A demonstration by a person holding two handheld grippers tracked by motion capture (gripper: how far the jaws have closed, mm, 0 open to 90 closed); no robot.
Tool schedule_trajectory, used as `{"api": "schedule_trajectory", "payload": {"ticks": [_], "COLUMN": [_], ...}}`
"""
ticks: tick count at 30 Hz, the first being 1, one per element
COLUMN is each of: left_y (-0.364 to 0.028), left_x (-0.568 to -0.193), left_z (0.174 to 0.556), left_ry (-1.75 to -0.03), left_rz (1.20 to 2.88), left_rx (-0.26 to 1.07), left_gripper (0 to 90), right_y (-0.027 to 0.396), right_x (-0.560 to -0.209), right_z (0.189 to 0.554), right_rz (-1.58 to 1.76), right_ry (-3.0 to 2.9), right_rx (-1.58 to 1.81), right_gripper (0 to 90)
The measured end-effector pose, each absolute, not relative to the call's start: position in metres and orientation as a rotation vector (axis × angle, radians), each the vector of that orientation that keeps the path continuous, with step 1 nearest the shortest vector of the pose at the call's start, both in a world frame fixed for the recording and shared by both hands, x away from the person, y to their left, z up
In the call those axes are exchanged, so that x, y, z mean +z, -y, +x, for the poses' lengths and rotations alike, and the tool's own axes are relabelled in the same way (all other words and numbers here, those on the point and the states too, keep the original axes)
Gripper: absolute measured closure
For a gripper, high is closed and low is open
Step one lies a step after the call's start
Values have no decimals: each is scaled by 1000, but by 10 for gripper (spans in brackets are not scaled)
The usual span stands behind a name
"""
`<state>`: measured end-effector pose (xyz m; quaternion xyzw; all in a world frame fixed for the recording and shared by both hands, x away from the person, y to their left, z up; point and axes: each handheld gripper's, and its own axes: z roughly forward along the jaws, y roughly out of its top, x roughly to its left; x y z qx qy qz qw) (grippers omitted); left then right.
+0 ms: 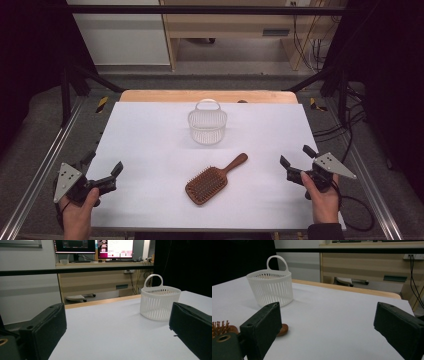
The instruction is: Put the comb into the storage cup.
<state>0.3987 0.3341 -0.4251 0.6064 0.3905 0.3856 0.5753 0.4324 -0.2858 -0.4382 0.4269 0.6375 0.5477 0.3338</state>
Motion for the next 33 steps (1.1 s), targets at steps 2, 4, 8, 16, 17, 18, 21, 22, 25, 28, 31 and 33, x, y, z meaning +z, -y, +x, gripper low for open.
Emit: {"api": "schedule_trajectory", "payload": {"ticks": [2,4,8,16,17,18,21,22,25,28,31,33], "left_y": [-334,-334,-334,-331,-331,-332,-335,-335,-337,-337,-335,-333], "left_x": [-425,-425,-426,-430,-431,-430,-430,-430,-430,-430,-430,-430], "left_z": [399,399,400,401,401,402,402,402,402,401,401,402], "left_ry": [-921,-923,-929,-945,-949,-949,-960,-960,-968,-961,-962,-956], "left_rz": [1417,1418,1413,1423,1427,1430,1421,1421,1409,1407,1412,1419], "left_rx": [904,905,898,886,885,886,891,891,881,878,871,875], "left_gripper": [15,15,15,18,18,18,17,17,18,19,19,20], "right_y": [284,284,283,280,279,278,269,266,257,239,231,221], "right_x": [-439,-439,-438,-438,-438,-437,-431,-430,-426,-411,-403,-394], "right_z": [432,432,433,436,437,437,441,442,446,457,462,471], "right_rz": [1124,1127,1157,1177,1182,1191,1192,1187,1167,1112,1084,1052], "right_ry": [-1672,-1673,-1674,-1698,-1703,-1702,-1716,-1726,-1771,-1843,-1869,-1900], "right_rx": [1416,1413,1414,1403,1394,1388,1369,1368,1346,1296,1289,1282], "right_gripper": [81,85,106,129,131,140,203,218,247,371,432,544]}}
